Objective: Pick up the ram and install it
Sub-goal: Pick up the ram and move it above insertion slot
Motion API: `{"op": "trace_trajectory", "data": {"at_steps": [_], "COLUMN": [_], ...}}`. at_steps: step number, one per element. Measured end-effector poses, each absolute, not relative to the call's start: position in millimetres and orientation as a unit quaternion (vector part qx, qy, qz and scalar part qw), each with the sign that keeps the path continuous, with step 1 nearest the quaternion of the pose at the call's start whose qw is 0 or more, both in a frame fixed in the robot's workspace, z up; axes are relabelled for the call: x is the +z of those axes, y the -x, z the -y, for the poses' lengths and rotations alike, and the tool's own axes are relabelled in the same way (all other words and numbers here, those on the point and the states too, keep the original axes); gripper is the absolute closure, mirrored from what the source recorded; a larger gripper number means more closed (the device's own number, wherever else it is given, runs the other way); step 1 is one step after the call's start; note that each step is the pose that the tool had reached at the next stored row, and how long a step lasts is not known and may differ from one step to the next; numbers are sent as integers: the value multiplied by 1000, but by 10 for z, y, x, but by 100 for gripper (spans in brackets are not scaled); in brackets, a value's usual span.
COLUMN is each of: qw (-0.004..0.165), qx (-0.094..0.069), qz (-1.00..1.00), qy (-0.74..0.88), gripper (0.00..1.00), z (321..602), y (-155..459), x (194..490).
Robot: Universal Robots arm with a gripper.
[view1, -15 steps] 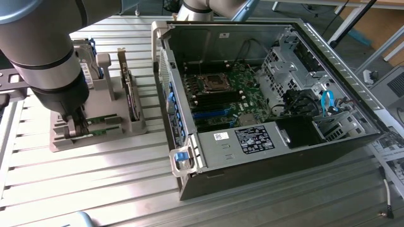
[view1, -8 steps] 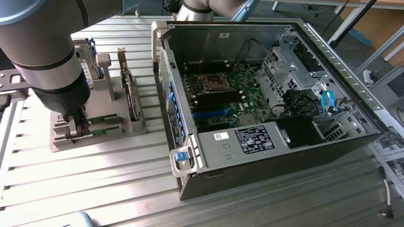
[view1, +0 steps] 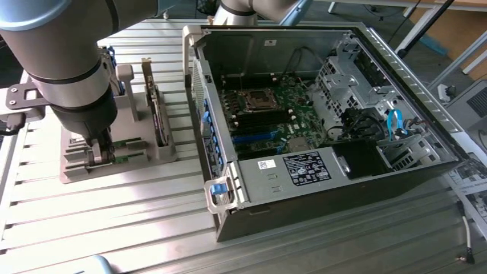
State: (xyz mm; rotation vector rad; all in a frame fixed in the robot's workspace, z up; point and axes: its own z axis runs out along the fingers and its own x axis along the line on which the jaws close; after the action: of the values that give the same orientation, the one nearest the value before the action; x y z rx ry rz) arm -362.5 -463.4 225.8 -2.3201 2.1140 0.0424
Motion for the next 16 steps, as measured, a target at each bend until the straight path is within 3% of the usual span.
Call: {"op": "trace_trajectory", "data": {"at_steps": [16], "qw": [1], "qx": [14], "qz": [-673], "qy": [739], "gripper": [76], "z": [4616], "y": [3559], "x": [2258]}}
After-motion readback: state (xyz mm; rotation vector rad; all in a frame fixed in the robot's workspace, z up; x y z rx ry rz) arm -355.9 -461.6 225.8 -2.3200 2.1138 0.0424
